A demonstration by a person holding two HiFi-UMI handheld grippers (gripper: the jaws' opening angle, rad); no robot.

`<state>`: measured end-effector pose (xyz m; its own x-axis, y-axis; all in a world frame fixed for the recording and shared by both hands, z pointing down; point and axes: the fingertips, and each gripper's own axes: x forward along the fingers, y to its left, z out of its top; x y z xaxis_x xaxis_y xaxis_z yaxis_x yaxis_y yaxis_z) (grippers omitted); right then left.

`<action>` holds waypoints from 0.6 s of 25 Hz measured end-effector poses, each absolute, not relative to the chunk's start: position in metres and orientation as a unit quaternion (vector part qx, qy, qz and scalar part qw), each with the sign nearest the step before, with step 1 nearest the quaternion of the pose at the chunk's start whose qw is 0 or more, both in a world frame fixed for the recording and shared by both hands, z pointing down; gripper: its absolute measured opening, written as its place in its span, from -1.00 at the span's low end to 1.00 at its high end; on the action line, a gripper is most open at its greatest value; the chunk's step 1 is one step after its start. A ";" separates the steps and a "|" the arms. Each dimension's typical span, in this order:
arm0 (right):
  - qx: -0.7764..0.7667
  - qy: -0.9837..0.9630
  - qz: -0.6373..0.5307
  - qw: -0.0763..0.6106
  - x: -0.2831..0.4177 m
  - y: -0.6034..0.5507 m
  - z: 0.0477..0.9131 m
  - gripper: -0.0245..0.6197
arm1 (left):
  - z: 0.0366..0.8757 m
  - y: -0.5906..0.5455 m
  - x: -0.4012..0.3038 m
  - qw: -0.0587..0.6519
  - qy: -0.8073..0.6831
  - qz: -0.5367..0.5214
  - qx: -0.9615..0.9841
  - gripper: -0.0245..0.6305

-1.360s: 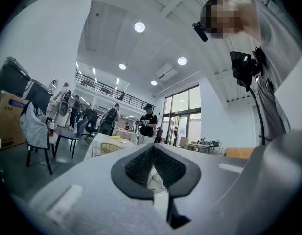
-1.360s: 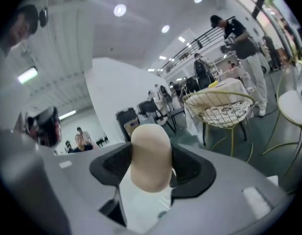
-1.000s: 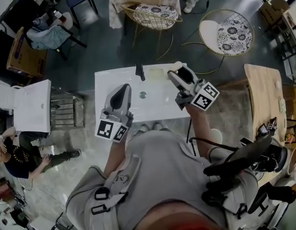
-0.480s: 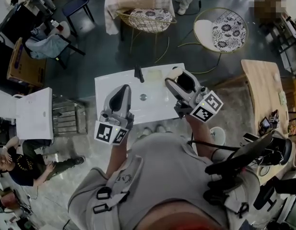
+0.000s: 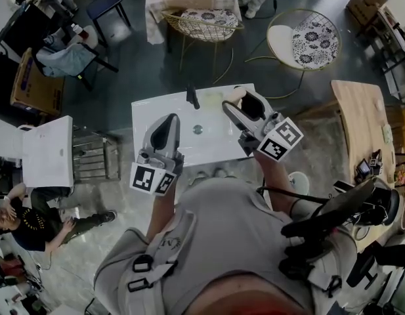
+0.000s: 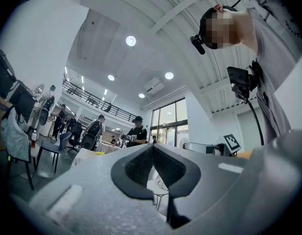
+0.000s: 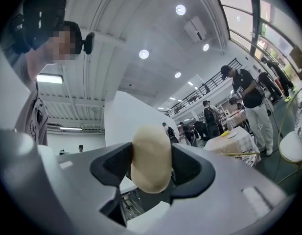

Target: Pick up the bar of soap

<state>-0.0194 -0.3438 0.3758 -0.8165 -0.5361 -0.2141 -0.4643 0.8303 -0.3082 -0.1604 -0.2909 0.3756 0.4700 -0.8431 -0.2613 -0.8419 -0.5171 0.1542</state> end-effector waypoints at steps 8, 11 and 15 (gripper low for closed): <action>-0.254 0.952 -0.111 0.131 -0.038 -0.344 0.375 -0.14 | 0.379 -0.288 -0.169 0.007 -0.496 -0.151 0.855 -0.94; -0.252 0.953 -0.108 0.126 -0.041 -0.345 0.376 -0.14 | 0.380 -0.289 -0.170 0.008 -0.496 -0.150 0.855 -0.94; -0.249 0.955 -0.107 0.122 -0.045 -0.344 0.376 -0.15 | 0.381 -0.291 -0.173 0.011 -0.496 -0.150 0.855 -0.94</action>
<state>-0.0453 -0.3439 0.3764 -0.8465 -0.5009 -0.1805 -0.4487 0.8536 -0.2646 -0.1733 -0.2914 0.3810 0.4622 -0.8520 -0.2460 -0.8455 -0.5071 0.1675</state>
